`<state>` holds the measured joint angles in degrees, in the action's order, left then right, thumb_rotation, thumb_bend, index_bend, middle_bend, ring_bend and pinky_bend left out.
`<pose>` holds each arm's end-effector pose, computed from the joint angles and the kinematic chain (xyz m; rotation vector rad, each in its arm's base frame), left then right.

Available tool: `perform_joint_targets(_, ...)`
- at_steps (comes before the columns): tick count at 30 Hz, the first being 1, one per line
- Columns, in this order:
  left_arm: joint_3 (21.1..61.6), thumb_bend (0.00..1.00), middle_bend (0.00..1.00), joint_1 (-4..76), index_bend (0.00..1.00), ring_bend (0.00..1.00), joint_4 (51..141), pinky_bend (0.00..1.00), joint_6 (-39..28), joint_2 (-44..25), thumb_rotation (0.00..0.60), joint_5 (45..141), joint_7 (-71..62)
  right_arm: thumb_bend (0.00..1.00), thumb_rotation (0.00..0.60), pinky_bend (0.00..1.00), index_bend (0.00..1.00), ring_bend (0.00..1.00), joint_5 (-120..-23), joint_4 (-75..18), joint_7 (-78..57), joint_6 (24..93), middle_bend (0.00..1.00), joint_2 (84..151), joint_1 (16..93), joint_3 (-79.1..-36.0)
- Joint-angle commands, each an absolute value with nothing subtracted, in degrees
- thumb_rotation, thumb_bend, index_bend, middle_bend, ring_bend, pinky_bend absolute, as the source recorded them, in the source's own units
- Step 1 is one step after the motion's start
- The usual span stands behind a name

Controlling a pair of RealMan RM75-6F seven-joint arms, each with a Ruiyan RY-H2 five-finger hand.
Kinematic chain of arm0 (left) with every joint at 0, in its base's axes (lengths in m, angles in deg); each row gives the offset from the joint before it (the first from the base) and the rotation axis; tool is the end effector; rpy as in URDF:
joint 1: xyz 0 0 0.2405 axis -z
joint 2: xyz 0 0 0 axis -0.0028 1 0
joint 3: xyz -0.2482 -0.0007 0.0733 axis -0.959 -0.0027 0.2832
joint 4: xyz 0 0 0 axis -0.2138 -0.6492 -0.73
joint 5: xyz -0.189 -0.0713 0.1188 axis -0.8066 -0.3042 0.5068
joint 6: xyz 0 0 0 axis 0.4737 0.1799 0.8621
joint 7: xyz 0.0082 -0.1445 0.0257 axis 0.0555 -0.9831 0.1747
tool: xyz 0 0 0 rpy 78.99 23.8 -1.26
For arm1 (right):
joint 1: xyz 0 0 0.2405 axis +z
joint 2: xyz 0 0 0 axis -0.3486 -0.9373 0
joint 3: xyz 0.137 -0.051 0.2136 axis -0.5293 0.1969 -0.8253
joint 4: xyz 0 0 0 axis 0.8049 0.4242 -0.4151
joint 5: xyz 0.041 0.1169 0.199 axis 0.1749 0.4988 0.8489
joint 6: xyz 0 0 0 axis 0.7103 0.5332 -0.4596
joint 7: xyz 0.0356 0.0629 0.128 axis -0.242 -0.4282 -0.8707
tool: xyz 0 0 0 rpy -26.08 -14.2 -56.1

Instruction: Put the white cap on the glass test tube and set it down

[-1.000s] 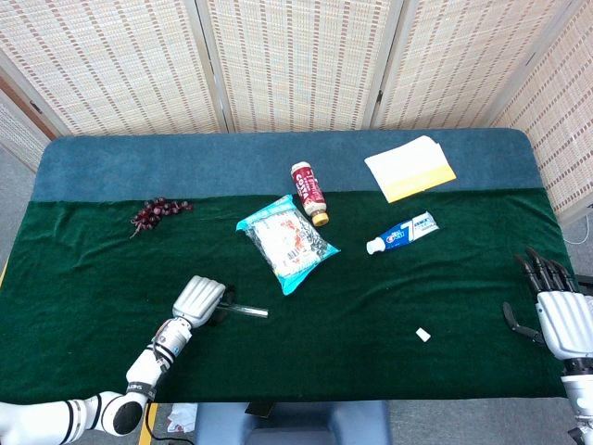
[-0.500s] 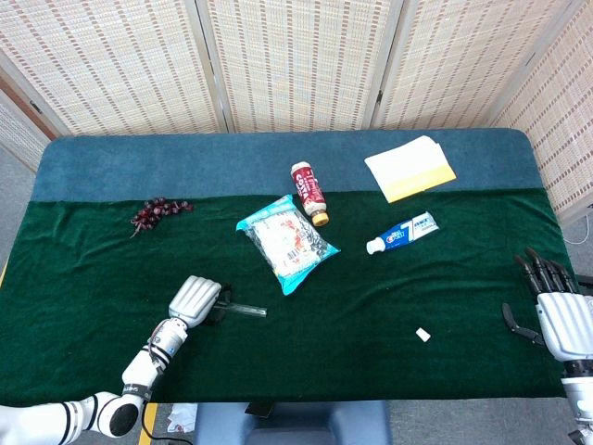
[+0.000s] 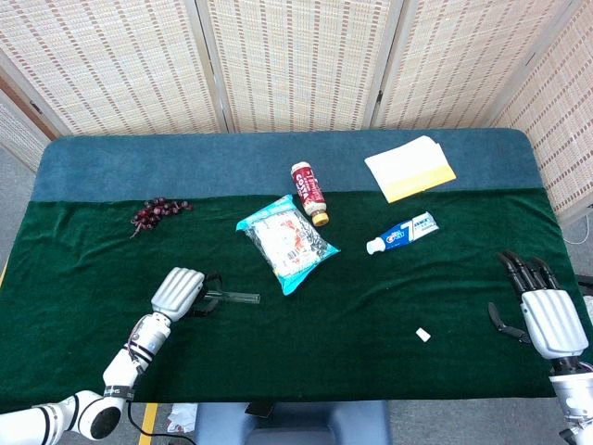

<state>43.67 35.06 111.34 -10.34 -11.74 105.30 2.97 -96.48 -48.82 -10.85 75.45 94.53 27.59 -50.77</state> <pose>-0.1830 0.3134 -0.0264 -1.8287 -1.0820 -1.0272 -0.3110 -0.2010 0.1470 1.4671 -0.9093 0.9222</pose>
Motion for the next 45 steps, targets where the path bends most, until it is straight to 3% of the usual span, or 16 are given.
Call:
perform_joint_targets(1,43.7,0.53,1.00,34.6,0.70,1.00,112.6,1.00,-9.8,-10.6,0.600,105.8,2.7,0.53,0.412,0.10,0.00,0.18,-96.9,-49.1,-10.0,74.7,0.14,94.9,28.3,-50.6)
perform_joint_targets(4,43.7,0.53,1.00,34.3,0.70,1.00,113.7,1.00,-9.3,-9.6,0.600,106.1,3.0,0.53,0.412,0.19,0.02,0.25,-97.5,-49.1,-8.8,74.0,0.22,95.7,28.9,-50.5)
perform_joint_targets(5,43.8,0.53,1.00,34.1,0.70,1.00,114.2,1.00,-9.2,-9.2,0.600,106.1,3.1,0.53,0.413,0.26,0.05,0.31,-97.8,-48.9,-7.9,73.7,0.27,96.1,29.2,-50.4)
perform_joint_targets(7,43.9,0.53,1.00,34.0,0.70,1.00,114.9,1.00,-9.2,-8.6,0.600,106.1,3.4,0.52,0.417,0.44,0.10,0.46,-98.6,-48.2,-5.8,73.2,0.38,96.9,29.9,-50.2)
perform_joint_targets(9,44.0,0.52,1.00,33.8,0.70,1.00,115.4,1.00,-9.0,-8.3,0.600,106.2,3.5,0.49,0.419,0.70,0.16,0.68,-99.0,-47.6,-4.3,72.2,0.54,97.8,30.5,-49.9)
perform_joint_targets(12,44.0,0.53,1.00,33.6,0.71,1.00,116.0,1.00,-8.7,-8.0,0.600,106.4,3.6,0.43,0.421,0.89,0.23,0.89,-98.9,-46.7,-2.3,69.0,0.72,99.0,31.9,-49.2)
perform_joint_targets(17,44.2,0.52,1.00,33.3,0.71,1.00,116.7,1.00,-8.7,-7.7,0.600,106.3,4.1,0.27,0.420,0.96,0.24,0.99,-97.8,-44.0,1.8,64.5,0.82,101.5,33.8,-48.2)
perform_joint_targets(21,44.3,0.52,1.00,33.2,0.71,1.00,117.0,1.00,-8.8,-7.5,0.600,106.0,4.4,0.19,0.419,0.98,0.22,1.00,-96.8,-41.5,4.1,63.0,0.85,104.2,34.1,-47.6)
perform_joint_targets(27,44.5,0.52,1.00,33.1,0.71,1.00,117.5,1.00,-9.1,-7.5,0.600,105.5,5.1,0.15,0.418,0.99,0.14,1.00,-95.6,-37.2,4.8,62.3,0.87,107.9,33.9,-46.8)
perform_joint_targets(45,44.3,0.52,1.00,32.7,0.71,1.00,117.2,1.00,-9.3,-7.7,0.600,105.0,4.8,0.15,0.417,0.99,0.13,1.00,-95.4,-32.1,3.4,59.8,0.87,113.2,36.8,-47.2)
